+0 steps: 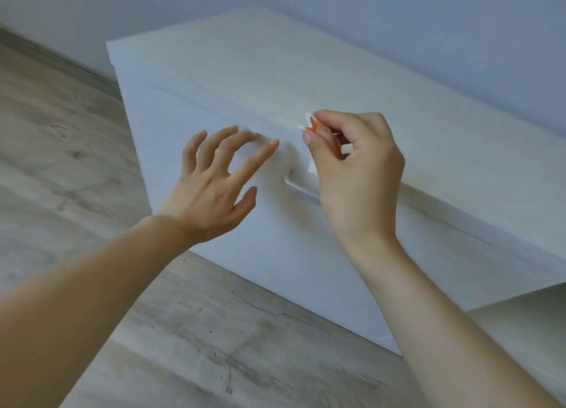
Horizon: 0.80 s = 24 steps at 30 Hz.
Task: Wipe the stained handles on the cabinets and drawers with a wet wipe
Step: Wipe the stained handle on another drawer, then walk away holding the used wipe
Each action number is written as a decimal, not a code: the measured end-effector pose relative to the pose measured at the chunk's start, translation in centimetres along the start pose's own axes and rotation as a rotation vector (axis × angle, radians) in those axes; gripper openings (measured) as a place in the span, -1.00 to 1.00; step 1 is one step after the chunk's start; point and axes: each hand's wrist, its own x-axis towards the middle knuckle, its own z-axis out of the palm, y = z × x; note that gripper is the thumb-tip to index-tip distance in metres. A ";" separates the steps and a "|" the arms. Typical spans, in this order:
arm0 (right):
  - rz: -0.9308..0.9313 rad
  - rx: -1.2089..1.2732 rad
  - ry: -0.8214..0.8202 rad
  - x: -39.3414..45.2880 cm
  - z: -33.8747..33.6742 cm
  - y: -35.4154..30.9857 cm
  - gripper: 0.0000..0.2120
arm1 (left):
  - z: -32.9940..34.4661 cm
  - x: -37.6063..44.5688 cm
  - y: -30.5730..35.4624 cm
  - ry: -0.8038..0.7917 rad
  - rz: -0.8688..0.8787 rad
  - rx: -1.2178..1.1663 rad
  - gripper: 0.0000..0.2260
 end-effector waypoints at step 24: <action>0.234 -0.884 -0.331 31.5 -40.6 -28.6 -0.79 | -46.7 42.7 17.3 -0.462 0.318 0.095 -0.51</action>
